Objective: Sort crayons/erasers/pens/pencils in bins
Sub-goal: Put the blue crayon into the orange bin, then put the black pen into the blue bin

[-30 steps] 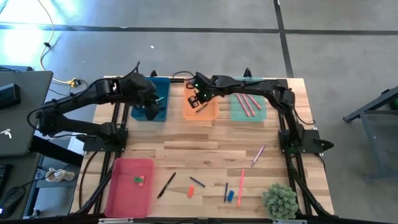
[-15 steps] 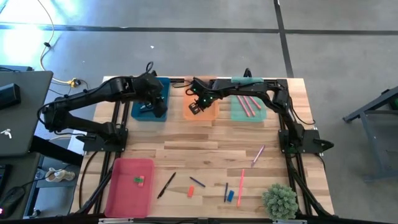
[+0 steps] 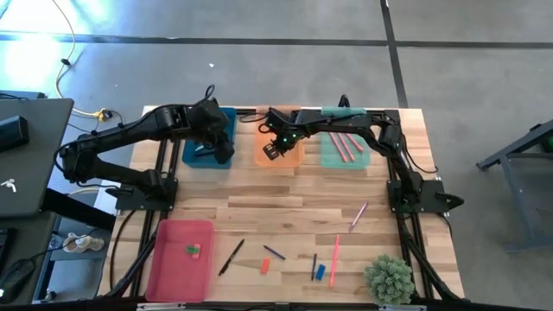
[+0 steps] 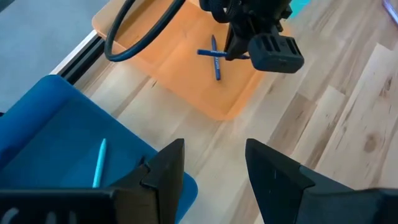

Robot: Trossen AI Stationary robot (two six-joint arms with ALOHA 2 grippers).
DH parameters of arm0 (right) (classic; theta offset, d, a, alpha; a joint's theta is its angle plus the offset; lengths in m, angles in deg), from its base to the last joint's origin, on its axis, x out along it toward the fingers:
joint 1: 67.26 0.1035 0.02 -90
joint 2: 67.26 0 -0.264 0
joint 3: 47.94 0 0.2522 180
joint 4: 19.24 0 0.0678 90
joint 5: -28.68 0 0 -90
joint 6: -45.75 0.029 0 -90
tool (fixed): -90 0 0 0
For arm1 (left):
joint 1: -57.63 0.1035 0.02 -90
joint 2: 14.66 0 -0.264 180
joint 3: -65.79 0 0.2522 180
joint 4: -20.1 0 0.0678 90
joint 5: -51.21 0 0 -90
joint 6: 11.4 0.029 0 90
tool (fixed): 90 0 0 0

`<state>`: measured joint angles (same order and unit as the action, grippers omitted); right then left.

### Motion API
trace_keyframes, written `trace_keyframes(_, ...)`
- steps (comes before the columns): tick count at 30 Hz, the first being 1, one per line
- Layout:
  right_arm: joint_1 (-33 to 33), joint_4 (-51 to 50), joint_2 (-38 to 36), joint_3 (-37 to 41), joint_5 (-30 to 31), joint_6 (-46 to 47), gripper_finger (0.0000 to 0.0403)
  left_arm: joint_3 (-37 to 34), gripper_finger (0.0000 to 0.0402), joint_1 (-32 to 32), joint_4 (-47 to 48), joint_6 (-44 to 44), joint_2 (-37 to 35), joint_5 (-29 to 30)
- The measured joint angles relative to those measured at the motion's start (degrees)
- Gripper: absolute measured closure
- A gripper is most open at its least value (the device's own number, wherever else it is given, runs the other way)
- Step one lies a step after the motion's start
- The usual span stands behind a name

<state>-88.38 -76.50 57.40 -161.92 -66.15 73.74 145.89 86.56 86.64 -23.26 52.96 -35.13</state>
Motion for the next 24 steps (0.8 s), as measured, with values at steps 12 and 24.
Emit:
trace_keyframes(12, 0.0, 0.0, 0.0, 0.0, 0.2, 0.5, 0.0291, 0.0, 0.0241, 0.0, 0.4, 0.0, 0.0, -0.2)
trace_keyframes(24, 0.0, 0.2, -4.7, 0.0, 3.4, 1.8, 0.0282, 0.0, 0.0241, -0.7, 8.4, -4.8, 0.0, -6.2)
